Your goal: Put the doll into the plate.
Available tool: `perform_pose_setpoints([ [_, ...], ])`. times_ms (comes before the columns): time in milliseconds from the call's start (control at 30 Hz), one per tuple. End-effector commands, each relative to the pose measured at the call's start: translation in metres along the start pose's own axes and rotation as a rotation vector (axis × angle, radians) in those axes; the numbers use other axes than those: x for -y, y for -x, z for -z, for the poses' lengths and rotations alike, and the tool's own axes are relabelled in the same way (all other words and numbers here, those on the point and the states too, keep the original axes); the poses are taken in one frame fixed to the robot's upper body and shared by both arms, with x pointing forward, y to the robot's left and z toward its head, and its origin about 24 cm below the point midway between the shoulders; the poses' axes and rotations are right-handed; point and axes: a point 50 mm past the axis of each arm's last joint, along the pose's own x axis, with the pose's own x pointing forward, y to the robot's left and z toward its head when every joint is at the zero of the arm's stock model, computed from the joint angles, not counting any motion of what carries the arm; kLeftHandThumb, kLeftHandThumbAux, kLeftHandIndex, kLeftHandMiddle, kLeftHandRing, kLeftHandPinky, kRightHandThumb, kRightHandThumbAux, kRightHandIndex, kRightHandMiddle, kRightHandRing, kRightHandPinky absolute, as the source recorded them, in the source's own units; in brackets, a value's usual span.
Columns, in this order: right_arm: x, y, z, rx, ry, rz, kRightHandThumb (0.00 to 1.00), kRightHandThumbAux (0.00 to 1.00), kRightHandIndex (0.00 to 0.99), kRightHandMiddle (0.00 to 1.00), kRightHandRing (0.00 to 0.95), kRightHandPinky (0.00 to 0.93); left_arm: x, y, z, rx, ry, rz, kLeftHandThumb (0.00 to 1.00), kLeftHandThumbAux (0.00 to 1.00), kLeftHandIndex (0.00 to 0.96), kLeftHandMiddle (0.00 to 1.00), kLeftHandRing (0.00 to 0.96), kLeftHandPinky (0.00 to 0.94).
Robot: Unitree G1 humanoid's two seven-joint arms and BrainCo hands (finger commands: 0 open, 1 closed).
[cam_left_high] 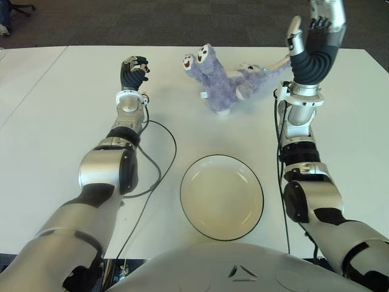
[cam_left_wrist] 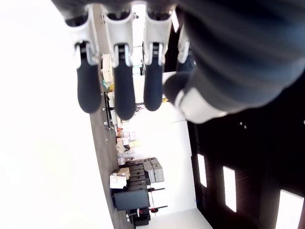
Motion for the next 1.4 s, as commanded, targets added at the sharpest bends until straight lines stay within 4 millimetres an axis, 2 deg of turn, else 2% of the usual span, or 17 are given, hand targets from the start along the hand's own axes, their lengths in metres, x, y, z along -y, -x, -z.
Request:
perform_pose_setpoints([
  [33,0.004,-0.001,0.001,0.014,0.024,0.091,0.830,0.684,0.443,0.432,0.425,0.444,-0.002,0.004,0.011,-0.042,-0.014,0.018,0.668,0.726,0.403,0.343,0.451,0.527],
  [100,0.005,-0.002,0.003,0.015,0.026,0.103,0.834,0.684,0.445,0.430,0.431,0.452,-0.002,0.004,0.011,-0.044,-0.012,0.018,0.668,0.726,0.403,0.346,0.455,0.533],
  [233,0.007,-0.007,0.008,0.006,0.036,0.120,0.831,0.688,0.461,0.404,0.396,0.403,-0.002,0.004,0.011,-0.046,-0.011,0.017,0.668,0.726,0.403,0.336,0.447,0.510],
  [267,0.002,-0.008,0.010,-0.004,0.027,0.115,0.830,0.688,0.462,0.403,0.393,0.399,-0.001,0.004,0.012,-0.049,-0.013,0.018,0.668,0.726,0.403,0.336,0.447,0.509],
  [300,-0.002,-0.009,0.011,-0.011,0.020,0.110,0.721,0.705,0.428,0.337,0.346,0.356,-0.001,0.004,0.012,-0.050,-0.014,0.019,0.668,0.726,0.402,0.332,0.442,0.508],
  [467,-0.018,-0.006,0.019,-0.079,0.012,0.075,0.680,0.714,0.410,0.292,0.307,0.318,0.000,0.005,0.013,-0.059,-0.010,0.022,0.667,0.726,0.401,0.327,0.434,0.491],
  [500,-0.019,-0.004,0.020,-0.095,0.018,0.064,0.454,0.496,0.306,0.265,0.269,0.289,0.000,0.005,0.014,-0.060,-0.009,0.022,0.667,0.727,0.400,0.320,0.431,0.496],
  [533,-0.016,0.001,0.025,-0.140,0.052,-0.010,0.394,0.441,0.279,0.258,0.259,0.281,0.000,0.005,0.014,-0.063,-0.005,0.025,0.667,0.727,0.400,0.318,0.430,0.498],
  [567,-0.014,0.005,0.028,-0.172,0.076,-0.063,0.368,0.394,0.213,0.214,0.204,0.205,0.000,0.005,0.014,-0.065,-0.002,0.026,0.667,0.727,0.400,0.320,0.432,0.510],
  [667,-0.013,0.014,0.040,-0.271,0.116,-0.211,0.351,0.367,0.128,0.164,0.141,0.141,0.002,0.005,0.015,-0.071,0.002,0.031,0.667,0.727,0.400,0.319,0.430,0.516],
  [733,-0.014,0.019,0.051,-0.347,0.141,-0.275,0.304,0.393,0.063,0.088,0.071,0.091,0.003,0.005,0.015,-0.073,0.005,0.034,0.667,0.727,0.400,0.313,0.427,0.506],
  [833,-0.015,0.024,0.060,-0.415,0.162,-0.329,0.275,0.405,0.033,0.057,0.042,0.060,0.003,0.005,0.015,-0.076,0.007,0.038,0.667,0.727,0.400,0.308,0.421,0.492],
  [867,-0.021,0.028,0.069,-0.482,0.197,-0.398,0.329,0.394,0.065,0.062,0.046,0.050,0.005,0.006,0.016,-0.080,0.011,0.043,0.348,0.708,0.305,0.307,0.417,0.488],
  [900,-0.027,0.033,0.075,-0.540,0.239,-0.479,0.239,0.375,0.008,0.007,0.005,0.006,0.007,0.007,0.017,-0.082,0.014,0.048,0.043,0.691,0.213,0.299,0.408,0.482],
  [967,-0.031,0.038,0.082,-0.594,0.288,-0.563,0.223,0.366,0.000,0.000,0.000,0.000,0.009,0.008,0.018,-0.085,0.017,0.054,0.005,0.689,0.199,0.298,0.406,0.481],
  [1233,-0.040,0.047,0.096,-0.713,0.410,-0.820,0.181,0.298,0.000,0.000,0.000,0.000,0.019,0.011,0.020,-0.071,-0.011,0.090,0.000,0.671,0.148,0.270,0.385,0.459],
  [1400,-0.044,0.053,0.099,-0.758,0.445,-0.874,0.171,0.285,0.000,0.000,0.000,0.000,0.023,0.012,0.019,-0.054,-0.014,0.104,0.000,0.620,0.118,0.253,0.387,0.507],
])
